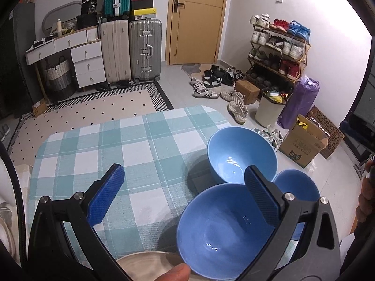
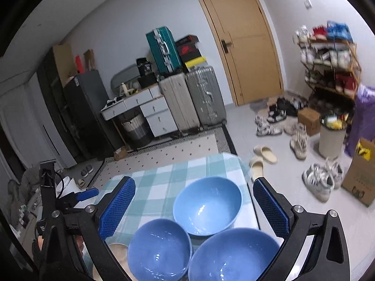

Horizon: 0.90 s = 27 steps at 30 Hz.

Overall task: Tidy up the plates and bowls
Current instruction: 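Move both tools toward the light-blue bowls on the cloth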

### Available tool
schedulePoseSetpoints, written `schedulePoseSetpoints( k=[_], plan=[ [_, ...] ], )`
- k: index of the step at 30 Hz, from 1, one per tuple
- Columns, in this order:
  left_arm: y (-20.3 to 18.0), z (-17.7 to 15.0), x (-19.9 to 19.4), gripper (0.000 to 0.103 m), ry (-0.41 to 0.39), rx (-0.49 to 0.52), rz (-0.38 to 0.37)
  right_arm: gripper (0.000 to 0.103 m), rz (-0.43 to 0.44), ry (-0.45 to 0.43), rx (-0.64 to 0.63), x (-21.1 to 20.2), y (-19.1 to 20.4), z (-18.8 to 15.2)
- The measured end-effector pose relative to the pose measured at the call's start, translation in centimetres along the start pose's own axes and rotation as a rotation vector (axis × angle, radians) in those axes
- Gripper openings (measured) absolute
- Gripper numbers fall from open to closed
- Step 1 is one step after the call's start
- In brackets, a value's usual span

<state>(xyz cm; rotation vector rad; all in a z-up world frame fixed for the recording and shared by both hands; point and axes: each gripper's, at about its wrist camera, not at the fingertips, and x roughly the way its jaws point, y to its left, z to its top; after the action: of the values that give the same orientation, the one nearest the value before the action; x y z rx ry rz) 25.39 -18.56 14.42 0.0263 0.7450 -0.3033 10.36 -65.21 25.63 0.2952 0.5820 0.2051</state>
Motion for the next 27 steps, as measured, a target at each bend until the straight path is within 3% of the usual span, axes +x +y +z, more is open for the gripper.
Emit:
schedulePoseSetpoints(
  k=[10, 27],
  plan=[
    [-1.4, 0.2, 5.5, 0.102, 0.07, 0.021, -0.008, 0.102, -0.032, 0.138, 0.038, 5.9, -3.6, -1.9],
    [-1.6, 0.0, 13.9, 0.102, 0.18, 0.007, -0.004, 0.102, -0.075, 0.258, 0.018, 12.0, -4.9, -3.3]
  ],
)
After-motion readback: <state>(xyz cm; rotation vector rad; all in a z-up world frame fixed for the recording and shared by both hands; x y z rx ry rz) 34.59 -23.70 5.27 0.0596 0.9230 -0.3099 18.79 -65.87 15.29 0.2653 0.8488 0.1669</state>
